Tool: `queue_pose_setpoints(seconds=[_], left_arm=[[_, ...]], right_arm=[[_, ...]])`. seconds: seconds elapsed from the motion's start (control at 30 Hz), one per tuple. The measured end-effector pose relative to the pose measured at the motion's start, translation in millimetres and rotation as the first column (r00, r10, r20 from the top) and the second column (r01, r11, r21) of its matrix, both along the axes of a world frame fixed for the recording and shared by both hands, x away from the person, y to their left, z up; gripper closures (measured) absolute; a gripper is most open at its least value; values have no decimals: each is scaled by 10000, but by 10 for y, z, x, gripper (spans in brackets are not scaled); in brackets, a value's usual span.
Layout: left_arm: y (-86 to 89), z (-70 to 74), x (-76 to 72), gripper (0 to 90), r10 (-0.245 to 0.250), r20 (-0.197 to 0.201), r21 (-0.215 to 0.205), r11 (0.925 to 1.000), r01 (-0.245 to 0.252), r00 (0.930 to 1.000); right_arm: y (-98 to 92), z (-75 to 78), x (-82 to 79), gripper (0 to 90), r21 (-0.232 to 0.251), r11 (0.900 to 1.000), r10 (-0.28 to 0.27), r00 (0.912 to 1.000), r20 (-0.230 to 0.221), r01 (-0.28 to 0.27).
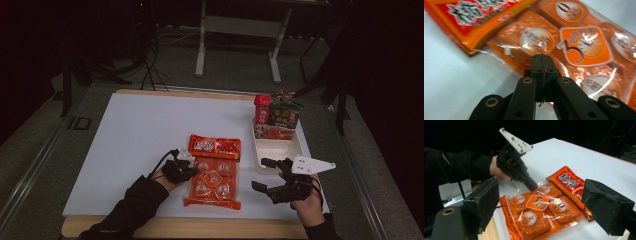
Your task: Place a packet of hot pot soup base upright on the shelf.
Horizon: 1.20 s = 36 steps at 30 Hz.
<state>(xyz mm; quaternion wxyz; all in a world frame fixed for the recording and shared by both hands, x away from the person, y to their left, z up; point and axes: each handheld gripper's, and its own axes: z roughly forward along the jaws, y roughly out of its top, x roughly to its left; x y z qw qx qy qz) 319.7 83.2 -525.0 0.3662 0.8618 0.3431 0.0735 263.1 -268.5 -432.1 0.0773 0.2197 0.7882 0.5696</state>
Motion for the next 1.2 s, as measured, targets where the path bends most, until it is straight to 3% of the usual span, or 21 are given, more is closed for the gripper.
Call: queue_pose_setpoints(seconds=[0.27, 0.43, 0.57, 0.63, 0.77, 0.97, 1.2], left_arm=[[160, 88, 176, 614, 837, 59, -608, 9947, -832, 9965], [228, 106, 320, 466, 1069, 151, -910, 9903, -1051, 9942], [259, 99, 426, 437, 1317, 247, -1181, 9847, -1279, 9910], [272, 80, 493, 430, 1373, 111, -1385, 9812, -1344, 9905], [291, 46, 619, 430, 1701, 111, -1346, 9767, -1671, 9854], [269, -43, 794, 431, 1753, -50, -1153, 9779, -1747, 9845], [192, -163, 874, 443, 1593, -450, -1019, 9813, -1632, 9862]], right_arm=[[-29, -5, -6, 146, -5, 10000, -98, 9999, 34, 98], [-27, -3, -8, 146, -24, 9999, -118, 9999, 55, 118], [-21, -9, -13, 147, -99, 9999, -118, 9999, 104, 119], [-21, -11, -12, 147, -103, 9999, -113, 9999, 100, 114], [-12, -14, -16, 147, -140, 9999, -94, 9999, 120, 96], [-2, -18, -18, 147, -231, 9997, -71, 9998, 159, 74], [-8, -29, -13, 146, -223, 9997, -71, 9999, 118, 73]])
